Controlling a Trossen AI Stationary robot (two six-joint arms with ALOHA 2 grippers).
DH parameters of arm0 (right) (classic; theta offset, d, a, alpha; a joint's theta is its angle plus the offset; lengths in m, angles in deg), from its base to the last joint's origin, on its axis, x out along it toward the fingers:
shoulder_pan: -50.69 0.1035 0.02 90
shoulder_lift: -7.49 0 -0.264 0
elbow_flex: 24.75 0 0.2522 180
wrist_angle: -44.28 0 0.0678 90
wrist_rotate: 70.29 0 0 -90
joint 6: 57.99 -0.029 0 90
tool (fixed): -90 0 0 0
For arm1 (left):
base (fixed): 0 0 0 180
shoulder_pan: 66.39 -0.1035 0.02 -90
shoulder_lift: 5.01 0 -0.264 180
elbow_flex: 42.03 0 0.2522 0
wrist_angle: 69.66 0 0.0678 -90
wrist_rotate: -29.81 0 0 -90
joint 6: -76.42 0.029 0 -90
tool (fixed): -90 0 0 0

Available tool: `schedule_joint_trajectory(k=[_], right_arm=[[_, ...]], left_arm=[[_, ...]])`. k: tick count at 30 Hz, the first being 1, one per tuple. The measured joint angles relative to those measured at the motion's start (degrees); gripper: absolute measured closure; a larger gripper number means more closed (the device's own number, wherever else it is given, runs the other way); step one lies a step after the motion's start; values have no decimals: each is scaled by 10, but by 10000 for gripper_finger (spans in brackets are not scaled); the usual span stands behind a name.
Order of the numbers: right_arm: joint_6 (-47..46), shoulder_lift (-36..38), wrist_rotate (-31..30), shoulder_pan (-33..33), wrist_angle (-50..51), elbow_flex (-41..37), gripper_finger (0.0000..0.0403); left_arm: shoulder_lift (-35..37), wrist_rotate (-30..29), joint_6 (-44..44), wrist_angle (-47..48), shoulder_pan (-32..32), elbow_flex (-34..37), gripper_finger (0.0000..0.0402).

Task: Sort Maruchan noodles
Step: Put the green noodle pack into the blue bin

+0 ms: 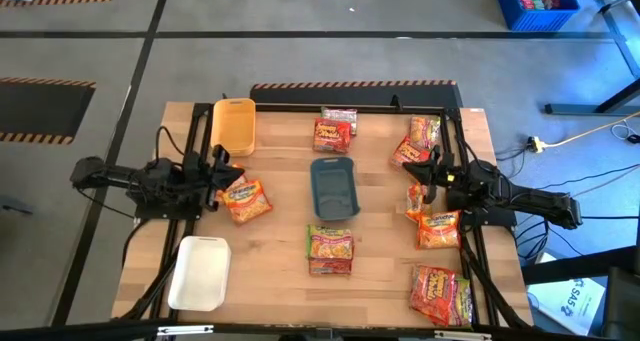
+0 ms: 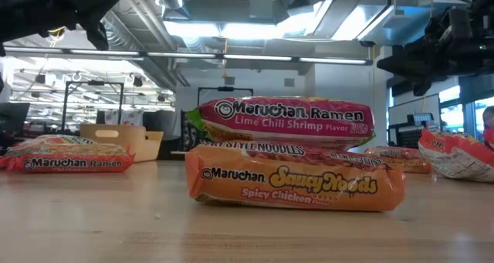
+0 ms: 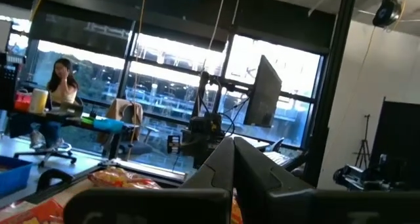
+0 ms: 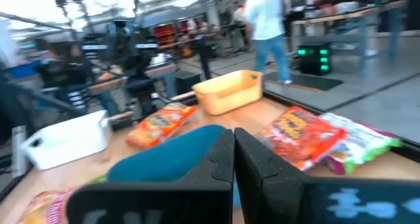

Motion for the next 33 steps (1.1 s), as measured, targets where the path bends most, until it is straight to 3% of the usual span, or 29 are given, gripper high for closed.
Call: schedule_joint_trajectory(k=[5,19,26,33], right_arm=[[0,0,-5,0,0,0,403],[-1,0,24,0,7,0,403],[9,0,30,0,-19,0,403],[-14,0,75,0,-24,0,403]], left_arm=[[-106,0,-22,-53,0,-32,400],[-447,35,28,-50,1,-250,399],[-528,27,142,-52,-16,-296,399],[-568,28,107,-54,-20,-330,398]])
